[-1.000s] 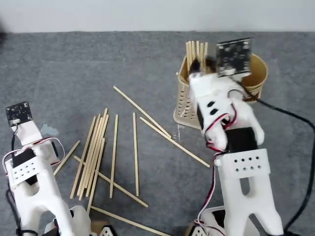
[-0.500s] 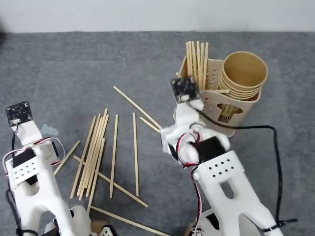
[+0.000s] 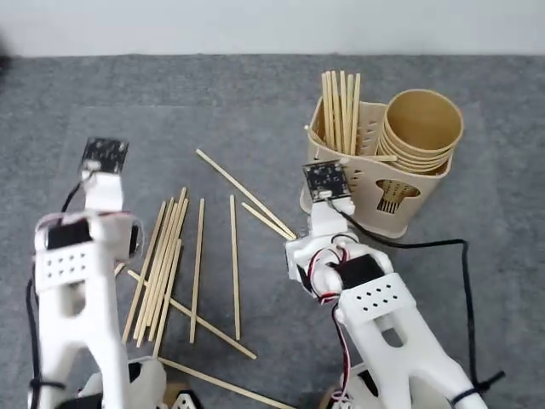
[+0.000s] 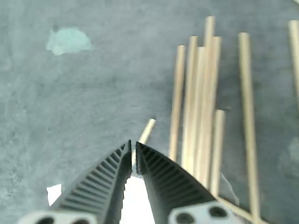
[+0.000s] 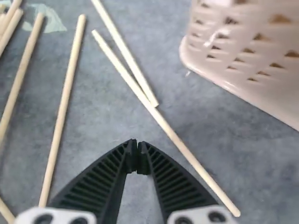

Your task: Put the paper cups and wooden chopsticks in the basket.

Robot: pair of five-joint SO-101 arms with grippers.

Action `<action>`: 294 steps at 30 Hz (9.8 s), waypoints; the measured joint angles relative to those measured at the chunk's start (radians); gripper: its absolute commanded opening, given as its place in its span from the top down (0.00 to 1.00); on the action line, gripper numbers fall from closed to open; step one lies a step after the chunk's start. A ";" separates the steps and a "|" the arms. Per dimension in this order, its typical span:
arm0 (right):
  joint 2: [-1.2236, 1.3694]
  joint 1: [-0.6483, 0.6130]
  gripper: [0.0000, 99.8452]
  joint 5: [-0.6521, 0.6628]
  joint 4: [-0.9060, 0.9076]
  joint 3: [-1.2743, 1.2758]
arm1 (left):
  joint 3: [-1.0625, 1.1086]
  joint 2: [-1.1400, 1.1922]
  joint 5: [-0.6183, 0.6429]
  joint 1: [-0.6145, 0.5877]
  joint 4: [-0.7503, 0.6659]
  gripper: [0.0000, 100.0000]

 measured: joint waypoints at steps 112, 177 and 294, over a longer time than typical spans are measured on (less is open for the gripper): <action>0.000 -0.002 0.99 0.000 -0.006 0.035 | -1.751 0.611 0.318 0.695 -0.081 0.99; 0.000 -0.002 0.99 0.000 -0.006 0.035 | -0.701 0.600 -0.261 0.089 0.183 0.78; 0.000 -0.002 0.99 0.055 -0.130 0.120 | -1.134 0.241 0.310 0.588 -0.104 0.95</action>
